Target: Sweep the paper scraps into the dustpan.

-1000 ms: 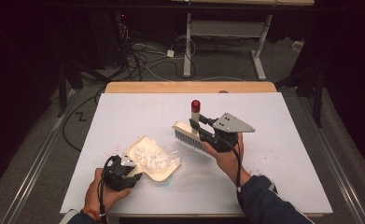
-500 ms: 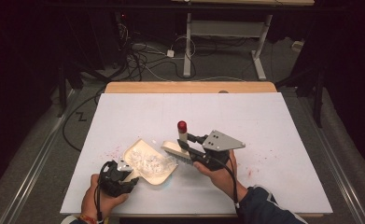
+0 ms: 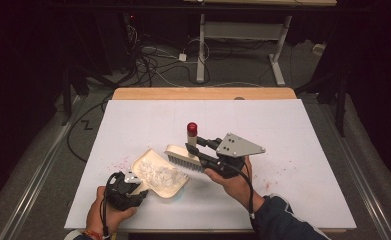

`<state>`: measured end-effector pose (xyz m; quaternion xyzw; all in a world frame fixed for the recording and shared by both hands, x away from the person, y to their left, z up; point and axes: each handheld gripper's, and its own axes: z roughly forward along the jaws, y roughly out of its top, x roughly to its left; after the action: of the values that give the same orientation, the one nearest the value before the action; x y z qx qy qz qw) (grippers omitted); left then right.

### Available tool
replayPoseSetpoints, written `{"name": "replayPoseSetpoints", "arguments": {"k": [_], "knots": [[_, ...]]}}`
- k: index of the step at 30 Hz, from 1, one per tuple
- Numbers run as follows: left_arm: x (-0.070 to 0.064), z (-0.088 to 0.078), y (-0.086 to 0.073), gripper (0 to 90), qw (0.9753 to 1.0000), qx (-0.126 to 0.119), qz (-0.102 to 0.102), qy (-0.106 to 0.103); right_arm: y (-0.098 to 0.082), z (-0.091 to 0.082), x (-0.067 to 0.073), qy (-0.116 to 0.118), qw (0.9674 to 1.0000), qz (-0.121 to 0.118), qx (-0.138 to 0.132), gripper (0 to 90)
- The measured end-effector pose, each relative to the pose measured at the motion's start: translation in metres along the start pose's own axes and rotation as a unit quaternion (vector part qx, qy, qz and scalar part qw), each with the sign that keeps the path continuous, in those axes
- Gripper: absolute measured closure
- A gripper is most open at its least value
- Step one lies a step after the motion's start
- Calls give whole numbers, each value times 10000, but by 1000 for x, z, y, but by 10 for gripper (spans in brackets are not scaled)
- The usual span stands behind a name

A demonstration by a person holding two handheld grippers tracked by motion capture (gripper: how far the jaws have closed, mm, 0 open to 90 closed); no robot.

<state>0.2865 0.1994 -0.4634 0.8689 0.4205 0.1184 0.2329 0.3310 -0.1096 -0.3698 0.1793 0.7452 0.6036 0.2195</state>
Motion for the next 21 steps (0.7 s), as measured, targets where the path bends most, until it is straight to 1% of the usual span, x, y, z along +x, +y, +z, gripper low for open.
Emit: {"name": "replayPoseSetpoints", "arguments": {"k": [3, 4, 6, 8, 9, 10, 12, 14, 15, 16, 17, 18, 19, 20, 21], "knots": [[3, -3, -2, 633, 10000, 4, -33, 1, -4, -13, -7, 4, 9999, 34, 100, 708], [4, -3, -4, 633, 10000, 8, -46, -14, -4, -13, -7, 4, 9999, 34, 100, 708], [6, -6, -7, 632, 10000, 34, -52, -16, -6, -23, -11, 49, 9999, 66, 147, 708], [9, -9, -10, 633, 10000, 35, -65, -18, -5, -34, -14, 119, 9997, 98, 177, 708], [10, -10, -12, 633, 10000, 25, -69, -18, -4, -43, -16, 258, 9993, 172, 228, 707], [11, -11, -14, 633, 10000, 20, -87, -20, -4, -43, -16, 258, 9993, 172, 228, 707], [13, -12, -17, 633, 10000, 38, -80, -19, -4, -49, -14, 430, 9986, 189, 253, 707], [14, -14, -20, 633, 10000, 21, -57, -7, -6, -51, -11, 601, 9974, 162, 365, 708], [14, -14, -21, 633, 10000, 22, -60, -3, -9, -51, -8, 740, 9961, 154, 462, 708], [15, -15, -22, 633, 10000, 15, -48, 7, -9, -51, -8, 740, 9961, 154, 462, 708], [15, -16, -24, 633, 10000, 13, -42, 9, -11, -51, -7, 792, 9954, 148, 518, 708], [15, -16, -25, 633, 10000, 12, -36, 7, -15, -48, -6, 853, 9942, 133, 639, 708], [15, -16, -26, 633, 10000, 5, -47, -2, -15, -48, -6, 853, 9942, 133, 639, 708], [15, -17, -26, 633, 10000, 10, -28, -11, -19, -43, -7, 821, 9940, 95, 721, 708], [15, -17, -27, 633, 10000, 8, -28, -12, -19, -43, -7, 821, 9940, 95, 721, 708]]}}
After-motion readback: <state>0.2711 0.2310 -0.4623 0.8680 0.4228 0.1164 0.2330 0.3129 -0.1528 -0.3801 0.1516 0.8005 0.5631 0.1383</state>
